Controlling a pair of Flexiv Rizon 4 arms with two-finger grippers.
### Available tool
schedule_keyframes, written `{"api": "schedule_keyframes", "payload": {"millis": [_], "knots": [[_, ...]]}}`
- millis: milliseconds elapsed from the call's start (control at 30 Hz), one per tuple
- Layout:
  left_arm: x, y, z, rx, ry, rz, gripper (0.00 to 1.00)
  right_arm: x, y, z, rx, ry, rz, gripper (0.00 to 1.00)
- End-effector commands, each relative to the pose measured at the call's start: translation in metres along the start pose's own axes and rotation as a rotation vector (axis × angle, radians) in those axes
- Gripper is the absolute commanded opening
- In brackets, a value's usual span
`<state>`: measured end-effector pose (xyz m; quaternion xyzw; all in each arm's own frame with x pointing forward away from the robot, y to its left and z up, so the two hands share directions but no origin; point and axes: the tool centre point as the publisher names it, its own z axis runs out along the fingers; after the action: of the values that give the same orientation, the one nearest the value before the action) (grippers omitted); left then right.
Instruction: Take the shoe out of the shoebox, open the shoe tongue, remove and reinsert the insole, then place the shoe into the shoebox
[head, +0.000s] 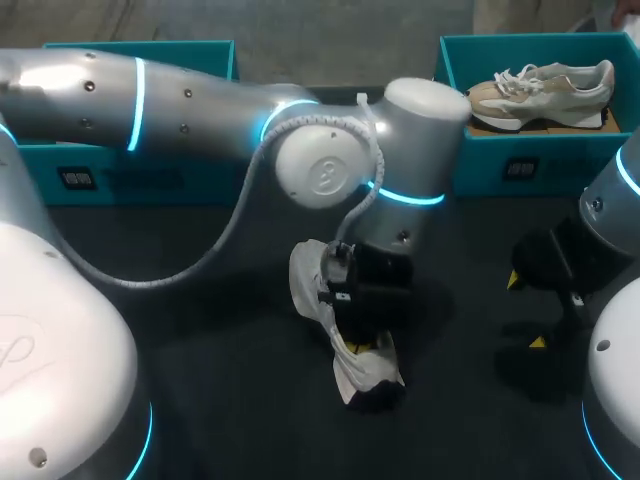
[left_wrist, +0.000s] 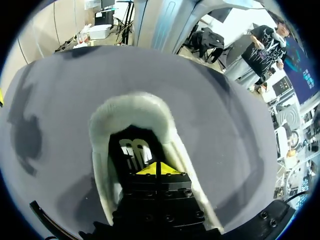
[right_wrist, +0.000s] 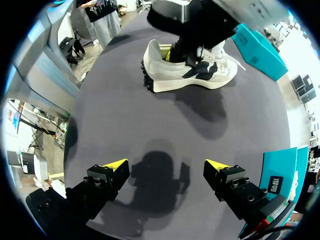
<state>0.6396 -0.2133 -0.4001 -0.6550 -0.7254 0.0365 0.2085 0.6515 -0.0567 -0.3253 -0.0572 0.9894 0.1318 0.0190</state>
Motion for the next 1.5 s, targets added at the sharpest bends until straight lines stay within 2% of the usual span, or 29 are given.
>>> {"api": "schedule_keyframes", "payload": {"millis": [33,200,333,367,533,667,800,1000,1133,1267,1500], "knots": [[-0.006,0.003,0.019,-0.007,-0.021,-0.010,0.00,0.001,0.000,0.000,0.003,-0.002,0.000,1.00],[-0.005,0.012,0.025,-0.042,-0.069,-0.069,0.00,0.001,0.000,0.000,0.003,-0.002,0.000,1.00],[0.000,0.019,0.016,-0.072,-0.095,-0.105,0.00,0.001,0.000,0.000,0.003,-0.002,0.000,1.00],[0.001,0.022,0.013,-0.106,-0.086,-0.121,0.00,0.001,0.000,0.000,0.003,-0.002,0.000,1.00],[0.009,0.030,0.002,-0.126,-0.104,-0.154,0.00,0.001,0.000,0.000,0.003,-0.002,0.000,1.00],[0.011,0.027,-0.008,-0.130,-0.134,-0.151,0.00,0.001,0.000,0.000,0.003,-0.002,0.000,1.00],[0.003,0.009,-0.022,-0.067,-0.171,-0.093,0.00,0.001,0.000,0.000,0.003,-0.002,0.000,1.00],[-0.012,-0.017,-0.032,0.025,-0.153,-0.019,0.00,0.001,0.000,0.000,0.003,-0.002,0.000,1.00],[-0.020,-0.027,-0.023,0.044,-0.119,0.007,0.00,0.001,0.000,0.000,0.003,-0.002,0.000,1.00],[-0.022,-0.033,-0.014,0.126,-0.133,0.012,0.00,0.001,0.000,0.000,0.003,-0.002,0.000,1.00],[-0.023,-0.040,-0.005,0.159,-0.134,0.010,0.00,0.001,0.000,0.000,0.003,-0.002,0.000,1.00]]}}
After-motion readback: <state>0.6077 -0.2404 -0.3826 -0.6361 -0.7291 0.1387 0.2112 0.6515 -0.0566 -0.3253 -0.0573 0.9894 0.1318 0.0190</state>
